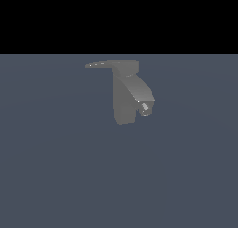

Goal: Turn on the faucet by rotating a designated handle.

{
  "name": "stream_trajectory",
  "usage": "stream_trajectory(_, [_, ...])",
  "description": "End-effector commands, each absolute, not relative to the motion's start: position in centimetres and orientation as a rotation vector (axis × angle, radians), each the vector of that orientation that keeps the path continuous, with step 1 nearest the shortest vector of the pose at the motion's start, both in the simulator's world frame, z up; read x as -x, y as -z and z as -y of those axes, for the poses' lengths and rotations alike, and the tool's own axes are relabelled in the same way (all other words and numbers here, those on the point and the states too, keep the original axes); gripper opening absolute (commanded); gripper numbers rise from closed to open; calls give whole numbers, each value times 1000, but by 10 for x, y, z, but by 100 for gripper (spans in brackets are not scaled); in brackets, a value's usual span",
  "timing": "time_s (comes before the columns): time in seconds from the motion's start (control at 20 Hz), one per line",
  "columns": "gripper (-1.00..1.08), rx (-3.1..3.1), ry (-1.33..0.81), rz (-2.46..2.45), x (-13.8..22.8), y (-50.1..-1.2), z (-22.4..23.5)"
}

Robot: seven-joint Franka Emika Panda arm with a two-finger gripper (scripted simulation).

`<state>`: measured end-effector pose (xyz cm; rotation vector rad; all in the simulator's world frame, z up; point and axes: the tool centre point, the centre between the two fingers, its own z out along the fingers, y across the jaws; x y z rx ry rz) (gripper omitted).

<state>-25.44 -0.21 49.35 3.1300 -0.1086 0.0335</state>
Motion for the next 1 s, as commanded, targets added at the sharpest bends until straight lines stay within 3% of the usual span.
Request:
stream_trajectory(0.0, [-100,-3129,-32,140,251,-490,-3])
stream_trajectory(0.95, [-100,-3071,-22,649,183,-429,-77])
